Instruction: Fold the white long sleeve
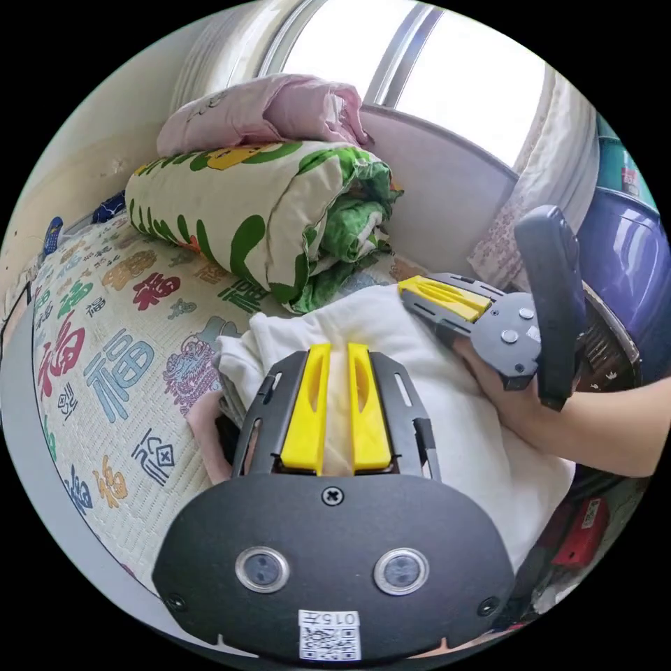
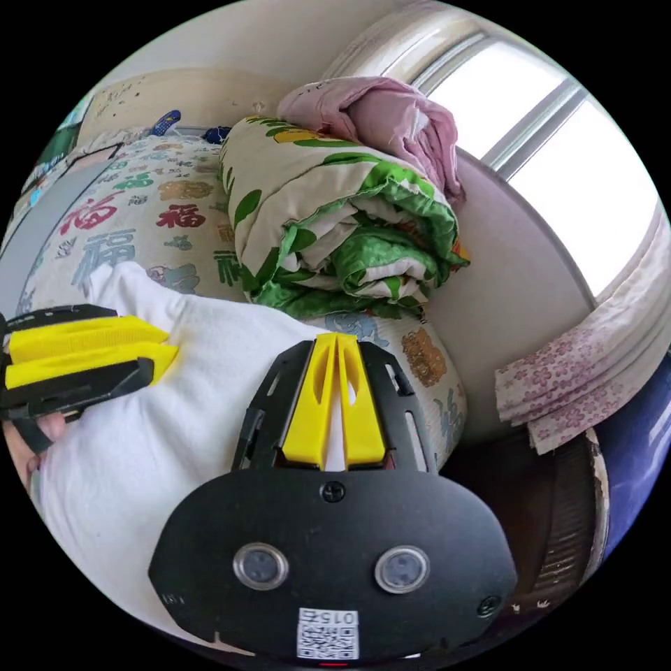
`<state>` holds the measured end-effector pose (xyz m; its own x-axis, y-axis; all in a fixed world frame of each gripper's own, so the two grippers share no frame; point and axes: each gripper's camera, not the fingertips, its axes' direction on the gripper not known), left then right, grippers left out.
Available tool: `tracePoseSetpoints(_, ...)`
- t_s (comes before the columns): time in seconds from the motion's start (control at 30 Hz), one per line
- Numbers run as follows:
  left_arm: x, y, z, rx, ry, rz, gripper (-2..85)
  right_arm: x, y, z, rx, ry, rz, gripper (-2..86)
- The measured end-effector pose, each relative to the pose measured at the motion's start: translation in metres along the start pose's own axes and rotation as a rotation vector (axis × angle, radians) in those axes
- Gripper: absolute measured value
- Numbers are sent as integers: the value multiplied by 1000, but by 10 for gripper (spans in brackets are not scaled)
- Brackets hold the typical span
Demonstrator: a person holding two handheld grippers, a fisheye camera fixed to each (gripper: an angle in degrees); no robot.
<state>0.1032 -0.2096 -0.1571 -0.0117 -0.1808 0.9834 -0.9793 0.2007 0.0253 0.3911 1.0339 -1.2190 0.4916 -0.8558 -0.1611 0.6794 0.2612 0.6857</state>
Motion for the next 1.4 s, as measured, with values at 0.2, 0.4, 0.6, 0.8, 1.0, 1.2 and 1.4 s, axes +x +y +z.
tracePoseSetpoints(0.2,2,19,15,102,-36,105,25,-16,27,8,113,156,-29,-5)
tracePoseSetpoints(0.4,-23,15,34,133,13,87,19,0,25,31,131,243,-61,-5)
tracePoseSetpoints(0.6,-51,2,51,125,44,71,20,54,19,67,131,247,-66,-6)
tracePoseSetpoints(0.8,-87,-15,69,116,86,55,39,135,4,118,105,209,-69,-5)
tracePoseSetpoints(1.0,-128,-21,48,50,225,-18,151,322,-25,153,-10,-323,92,32)
tracePoseSetpoints(1.2,-134,37,30,-94,257,-154,167,517,41,241,-362,-632,293,140)
tracePoseSetpoints(1.4,-150,61,83,-247,318,-289,77,623,127,345,-593,-671,351,79)
